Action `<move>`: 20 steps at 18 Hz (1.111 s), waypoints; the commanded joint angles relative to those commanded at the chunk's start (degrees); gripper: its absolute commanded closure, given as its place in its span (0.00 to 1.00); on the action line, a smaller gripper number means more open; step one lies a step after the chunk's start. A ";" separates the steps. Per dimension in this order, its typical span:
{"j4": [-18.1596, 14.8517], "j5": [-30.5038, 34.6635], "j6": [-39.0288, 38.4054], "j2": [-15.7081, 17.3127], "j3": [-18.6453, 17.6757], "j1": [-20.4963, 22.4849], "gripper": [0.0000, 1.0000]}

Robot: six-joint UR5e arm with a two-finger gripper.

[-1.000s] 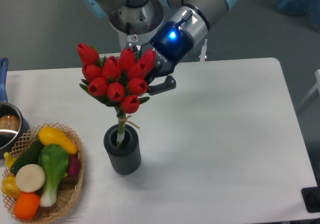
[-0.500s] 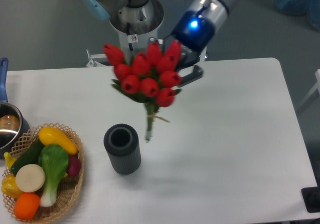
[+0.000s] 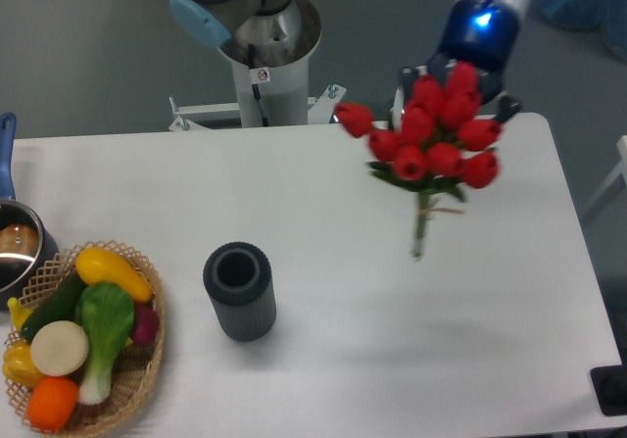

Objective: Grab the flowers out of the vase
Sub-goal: 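Carry the tulip bouquet up and away from the vase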

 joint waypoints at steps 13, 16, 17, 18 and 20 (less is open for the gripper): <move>-0.09 0.53 0.99 -0.44 -0.26 1.14 0.70; -0.09 0.36 1.07 -0.44 -0.26 1.94 0.70; -0.09 0.36 1.07 -0.44 -0.26 1.94 0.70; -0.17 0.36 0.99 -0.36 -0.35 1.94 0.70; -0.09 0.36 0.99 -0.27 -0.26 2.02 0.70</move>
